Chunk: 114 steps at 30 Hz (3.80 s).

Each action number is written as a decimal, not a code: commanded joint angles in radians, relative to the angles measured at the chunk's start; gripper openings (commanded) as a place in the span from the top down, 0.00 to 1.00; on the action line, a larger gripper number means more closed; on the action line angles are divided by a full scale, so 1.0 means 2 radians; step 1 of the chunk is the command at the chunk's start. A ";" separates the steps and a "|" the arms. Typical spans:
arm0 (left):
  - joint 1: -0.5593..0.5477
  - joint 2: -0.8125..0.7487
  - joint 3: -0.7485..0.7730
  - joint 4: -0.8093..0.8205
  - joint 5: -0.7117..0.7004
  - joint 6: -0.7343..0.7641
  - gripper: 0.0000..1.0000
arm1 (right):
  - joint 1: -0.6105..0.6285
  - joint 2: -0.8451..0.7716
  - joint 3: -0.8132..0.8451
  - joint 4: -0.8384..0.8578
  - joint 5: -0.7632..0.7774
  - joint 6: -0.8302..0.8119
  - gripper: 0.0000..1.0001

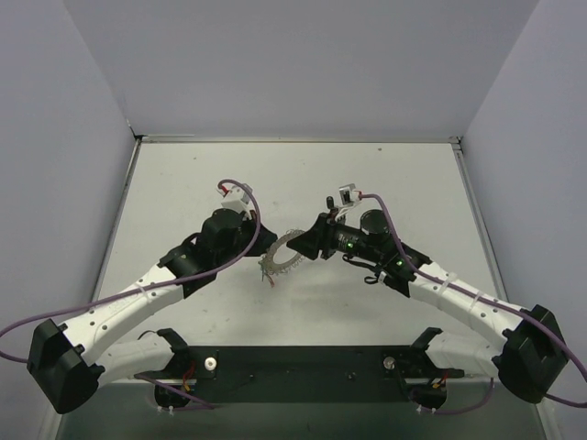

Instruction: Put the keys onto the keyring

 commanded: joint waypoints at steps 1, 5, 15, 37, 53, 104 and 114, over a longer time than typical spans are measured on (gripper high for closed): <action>0.004 -0.016 0.010 0.056 0.009 -0.013 1.00 | 0.003 0.030 0.027 0.046 -0.052 0.007 0.61; 0.005 -0.020 0.008 0.062 0.016 -0.012 1.00 | 0.004 0.041 0.025 0.048 -0.045 0.006 0.61; 0.005 -0.024 0.006 0.068 0.023 -0.006 1.00 | 0.005 0.033 0.019 0.024 -0.003 -0.016 0.61; 0.005 -0.031 0.000 0.089 0.039 -0.006 1.00 | 0.005 0.035 0.020 0.023 0.013 -0.025 0.53; 0.005 -0.034 -0.008 0.098 0.039 -0.006 1.00 | 0.004 0.037 0.009 0.079 0.005 0.012 0.56; 0.041 -0.102 -0.008 0.046 0.024 0.076 0.27 | 0.004 0.016 -0.003 0.087 -0.094 -0.160 1.00; 0.041 -0.099 -0.013 0.128 0.186 0.142 0.33 | -0.003 0.030 0.048 0.012 -0.183 -0.210 1.00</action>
